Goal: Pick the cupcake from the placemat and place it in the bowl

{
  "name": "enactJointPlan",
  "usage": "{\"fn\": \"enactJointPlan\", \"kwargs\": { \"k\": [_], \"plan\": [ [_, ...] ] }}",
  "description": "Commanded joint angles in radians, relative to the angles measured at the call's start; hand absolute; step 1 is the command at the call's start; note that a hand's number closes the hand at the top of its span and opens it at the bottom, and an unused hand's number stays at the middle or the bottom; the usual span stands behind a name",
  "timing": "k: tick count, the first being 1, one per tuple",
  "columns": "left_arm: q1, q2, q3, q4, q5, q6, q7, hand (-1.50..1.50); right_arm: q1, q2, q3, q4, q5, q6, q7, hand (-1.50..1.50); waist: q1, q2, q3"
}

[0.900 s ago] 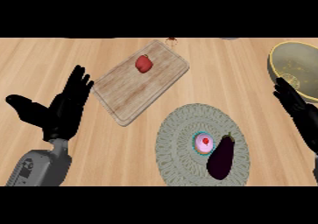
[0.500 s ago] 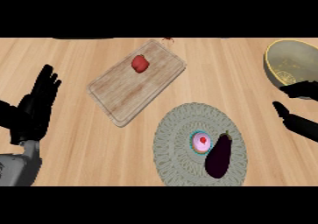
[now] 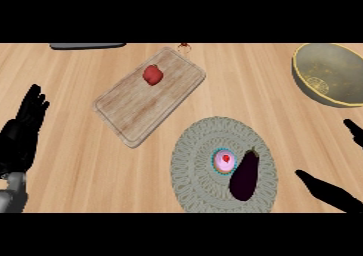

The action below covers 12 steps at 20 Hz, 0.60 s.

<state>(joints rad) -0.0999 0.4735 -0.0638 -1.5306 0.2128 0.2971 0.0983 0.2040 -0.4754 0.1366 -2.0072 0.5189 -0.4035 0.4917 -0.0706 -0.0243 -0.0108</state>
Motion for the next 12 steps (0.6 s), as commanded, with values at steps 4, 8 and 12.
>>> {"fn": "enactJointPlan", "kwargs": {
  "k": [4,8,12],
  "plan": [
    [-0.011,0.014,-0.003,-0.034,-0.014,-0.013,0.01,0.0,0.197,0.127,0.201,-0.326,0.435,-0.026,0.34,-1.5,0.033,0.015,0.004],
    [-0.032,0.007,-0.017,-0.05,-0.018,-0.025,0.043,0.0,0.121,0.162,0.277,-0.489,0.607,0.198,0.561,-1.5,0.066,0.022,0.006],
    [0.007,0.005,0.016,0.01,0.011,-0.096,-0.057,0.0,-0.097,0.188,0.272,-0.457,0.618,0.399,0.712,-1.5,0.082,0.026,0.006]
  ]
}}
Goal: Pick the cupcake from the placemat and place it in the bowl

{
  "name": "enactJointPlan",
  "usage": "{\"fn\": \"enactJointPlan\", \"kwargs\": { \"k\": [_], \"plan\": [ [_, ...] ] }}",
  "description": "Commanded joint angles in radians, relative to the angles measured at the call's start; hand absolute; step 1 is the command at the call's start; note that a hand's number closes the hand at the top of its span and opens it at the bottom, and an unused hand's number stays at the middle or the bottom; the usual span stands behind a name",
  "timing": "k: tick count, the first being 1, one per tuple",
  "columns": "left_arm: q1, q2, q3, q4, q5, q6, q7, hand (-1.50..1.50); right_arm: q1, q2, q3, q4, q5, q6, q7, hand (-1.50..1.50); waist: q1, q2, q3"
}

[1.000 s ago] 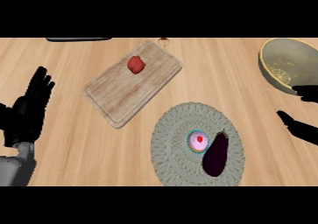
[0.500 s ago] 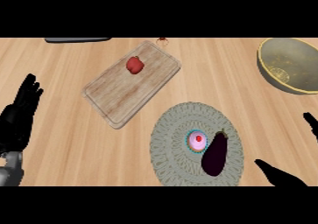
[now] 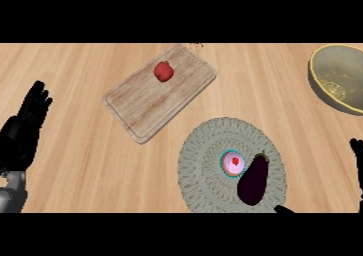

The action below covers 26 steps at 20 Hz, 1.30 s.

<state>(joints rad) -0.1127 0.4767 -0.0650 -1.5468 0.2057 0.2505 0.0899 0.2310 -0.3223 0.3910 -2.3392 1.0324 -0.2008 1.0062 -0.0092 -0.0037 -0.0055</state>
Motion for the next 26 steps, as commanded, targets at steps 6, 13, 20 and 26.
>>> {"fn": "enactJointPlan", "kwargs": {
  "k": [6,13,20,26],
  "plan": [
    [-0.049,-0.031,-0.014,0.039,-0.023,-0.004,-0.001,0.0,-0.24,0.09,0.06,0.009,-0.061,0.482,0.297,-1.5,0.026,0.009,0.0],
    [-0.053,-0.03,-0.02,0.01,-0.025,-0.019,0.015,0.0,-0.363,0.192,-0.044,0.167,-0.233,0.611,0.346,-1.5,0.036,0.008,0.002],
    [-0.047,-0.039,-0.006,0.035,-0.036,-0.01,0.003,0.0,-0.371,0.221,-0.102,0.355,-0.365,0.67,0.312,-1.5,0.024,0.008,0.003],
    [-0.013,-0.051,0.003,0.07,-0.031,-0.036,-0.049,0.0,-0.391,0.247,-0.105,0.456,-0.376,0.707,0.33,-1.5,0.02,0.006,0.003]
  ]
}}
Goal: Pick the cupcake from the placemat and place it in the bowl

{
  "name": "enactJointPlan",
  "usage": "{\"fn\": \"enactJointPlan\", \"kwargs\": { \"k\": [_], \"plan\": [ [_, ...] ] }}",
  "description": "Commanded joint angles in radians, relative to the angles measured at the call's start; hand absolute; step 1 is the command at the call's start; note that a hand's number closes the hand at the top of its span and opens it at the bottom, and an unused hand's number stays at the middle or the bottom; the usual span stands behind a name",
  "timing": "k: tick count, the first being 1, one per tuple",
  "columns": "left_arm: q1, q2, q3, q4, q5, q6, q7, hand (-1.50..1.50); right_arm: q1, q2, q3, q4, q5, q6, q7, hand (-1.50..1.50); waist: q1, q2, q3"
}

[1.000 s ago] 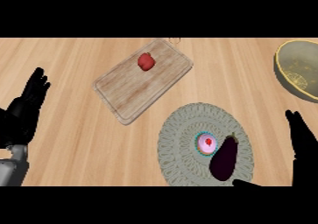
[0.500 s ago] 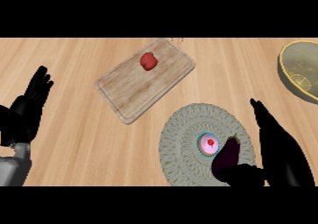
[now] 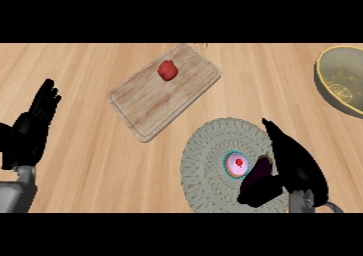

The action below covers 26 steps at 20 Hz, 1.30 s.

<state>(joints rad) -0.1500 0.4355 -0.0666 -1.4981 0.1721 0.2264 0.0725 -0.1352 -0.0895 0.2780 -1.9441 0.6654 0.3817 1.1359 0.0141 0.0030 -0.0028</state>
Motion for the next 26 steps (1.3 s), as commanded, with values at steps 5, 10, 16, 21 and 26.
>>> {"fn": "enactJointPlan", "kwargs": {
  "k": [5,10,16,21,26],
  "plan": [
    [-0.011,-0.003,0.02,-0.007,-0.005,-0.005,0.019,0.0,-0.13,-0.017,0.014,0.098,0.092,0.131,0.173,-1.5,-0.01,-0.003,0.002],
    [0.05,-0.024,0.002,-0.042,-0.038,0.003,-0.01,0.0,-0.175,0.05,0.042,0.178,0.182,0.117,0.18,-1.5,-0.004,-0.003,0.002],
    [0.015,-0.038,0.018,-0.046,-0.041,0.005,0.033,0.0,-0.133,0.088,0.051,0.142,0.117,0.152,0.226,-1.5,-0.011,-0.004,0.002],
    [0.031,0.008,0.082,-0.065,-0.008,-0.058,0.048,0.0,-0.046,0.089,0.064,0.195,0.175,0.079,0.123,-1.5,-0.011,-0.004,0.003],
    [0.003,-0.029,0.065,-0.034,-0.045,-0.045,0.05,0.0,-0.061,0.089,0.091,0.278,0.198,-0.012,0.118,-1.5,-0.01,-0.003,0.003]
  ]
}}
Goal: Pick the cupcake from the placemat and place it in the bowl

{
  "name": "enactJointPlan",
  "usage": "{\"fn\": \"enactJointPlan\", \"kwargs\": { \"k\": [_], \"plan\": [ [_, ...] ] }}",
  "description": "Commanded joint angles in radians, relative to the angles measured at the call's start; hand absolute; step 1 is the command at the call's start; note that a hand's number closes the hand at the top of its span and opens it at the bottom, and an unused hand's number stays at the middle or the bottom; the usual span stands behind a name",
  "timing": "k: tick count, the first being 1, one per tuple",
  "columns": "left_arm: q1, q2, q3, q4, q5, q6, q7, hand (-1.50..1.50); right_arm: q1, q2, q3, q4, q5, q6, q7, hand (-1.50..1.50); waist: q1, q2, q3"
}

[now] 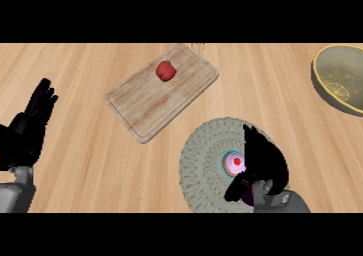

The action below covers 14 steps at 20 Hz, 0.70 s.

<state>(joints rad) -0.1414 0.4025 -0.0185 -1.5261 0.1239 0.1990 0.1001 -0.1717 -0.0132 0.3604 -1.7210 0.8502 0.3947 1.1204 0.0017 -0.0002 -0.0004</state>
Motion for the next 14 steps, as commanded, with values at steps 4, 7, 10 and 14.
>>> {"fn": "enactJointPlan", "kwargs": {
  "k": [4,7,10,14],
  "plan": [
    [0.01,-0.036,-0.007,-0.046,-0.017,0.0,0.059,0.0,-0.039,0.012,0.023,0.082,0.022,-0.053,0.15,-1.5,0.004,0.0,0.0],
    [0.071,-0.027,0.023,-0.026,-0.021,-0.031,-0.037,0.0,-0.022,0.013,-0.02,0.14,0.027,-0.069,0.08,-1.5,0.006,0.0,0.0],
    [0.008,-0.019,0.061,0.035,-0.009,-0.055,-0.033,0.0,-0.012,0.013,-0.057,0.153,-0.049,-0.043,0.035,1.5,0.0,0.001,0.0],
    [-0.012,-0.076,0.041,0.041,-0.076,-0.043,-0.032,0.0,-0.034,0.013,0.065,0.186,-0.05,-0.165,0.01,1.5,0.0,0.0,0.0]
  ]
}}
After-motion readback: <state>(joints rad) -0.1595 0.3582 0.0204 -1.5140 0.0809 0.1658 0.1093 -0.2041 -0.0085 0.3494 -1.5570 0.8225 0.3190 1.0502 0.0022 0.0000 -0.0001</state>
